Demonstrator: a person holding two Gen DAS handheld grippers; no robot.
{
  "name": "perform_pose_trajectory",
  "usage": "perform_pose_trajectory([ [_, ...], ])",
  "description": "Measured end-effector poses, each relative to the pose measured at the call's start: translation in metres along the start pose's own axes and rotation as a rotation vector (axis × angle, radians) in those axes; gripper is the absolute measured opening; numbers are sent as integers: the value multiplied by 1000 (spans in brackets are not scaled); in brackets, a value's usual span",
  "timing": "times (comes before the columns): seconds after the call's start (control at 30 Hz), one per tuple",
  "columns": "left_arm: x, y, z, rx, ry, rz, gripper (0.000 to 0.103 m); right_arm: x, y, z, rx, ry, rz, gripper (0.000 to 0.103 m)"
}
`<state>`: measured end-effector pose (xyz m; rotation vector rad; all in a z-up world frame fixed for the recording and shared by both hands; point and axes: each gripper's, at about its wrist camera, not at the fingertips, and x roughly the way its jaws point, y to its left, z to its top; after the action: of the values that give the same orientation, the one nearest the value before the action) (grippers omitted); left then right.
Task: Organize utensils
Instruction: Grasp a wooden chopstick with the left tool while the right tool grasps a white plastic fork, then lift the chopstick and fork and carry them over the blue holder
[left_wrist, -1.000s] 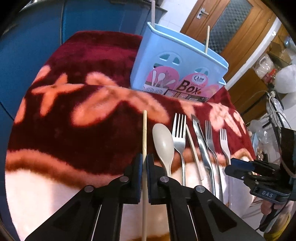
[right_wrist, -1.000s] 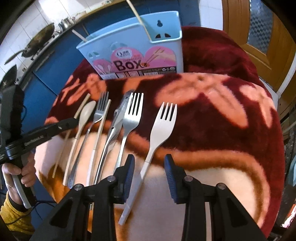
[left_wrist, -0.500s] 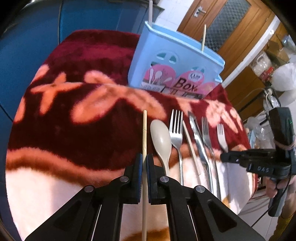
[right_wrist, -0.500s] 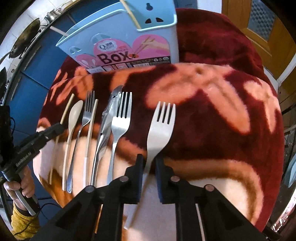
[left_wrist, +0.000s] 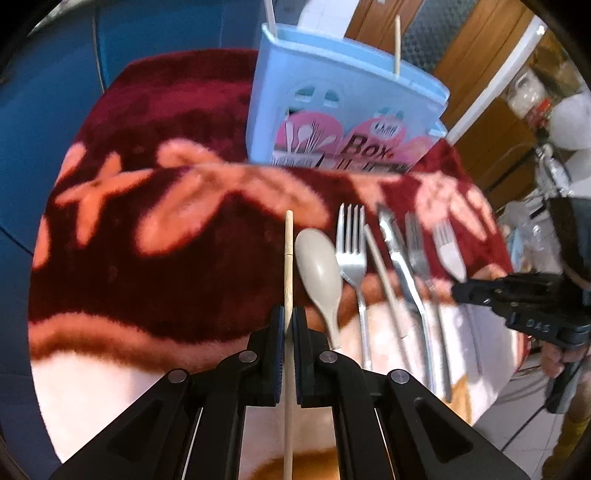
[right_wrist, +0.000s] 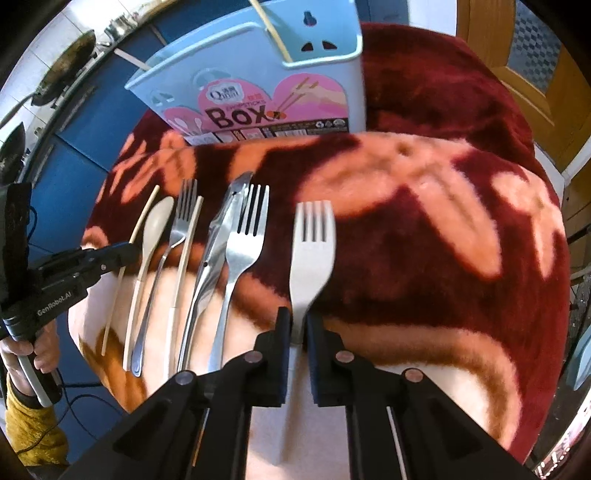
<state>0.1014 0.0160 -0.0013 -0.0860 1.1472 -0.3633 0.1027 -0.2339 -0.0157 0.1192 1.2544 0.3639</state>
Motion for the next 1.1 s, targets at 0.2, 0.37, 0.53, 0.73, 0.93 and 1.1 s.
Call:
perform_pose_trajectory([
  [0.2, -34, -2, -4, 0, -178, -35, 4, -26, 1, -14, -13, -208, 46, 8],
  [0.37, -51, -11, 2, 7, -314, -32, 4, -45, 0, -20, -2, -363, 105, 8],
  [0.53, -60, -20, 18, 25, -405, -44, 4, -57, 7, -23, -15, -502, 110, 8],
  [0.73, -68, -34, 37, 46, -519, -15, 4, -76, 5, -19, -30, -610, 85, 8],
  [0.93, -77, -35, 59, 19, -612, -2, 4, -91, 2, -14, -34, -712, 78, 8],
  [1.1, -86, -38, 76, 3, -690, 7, 4, -93, 1, -9, -47, -757, 60, 8],
])
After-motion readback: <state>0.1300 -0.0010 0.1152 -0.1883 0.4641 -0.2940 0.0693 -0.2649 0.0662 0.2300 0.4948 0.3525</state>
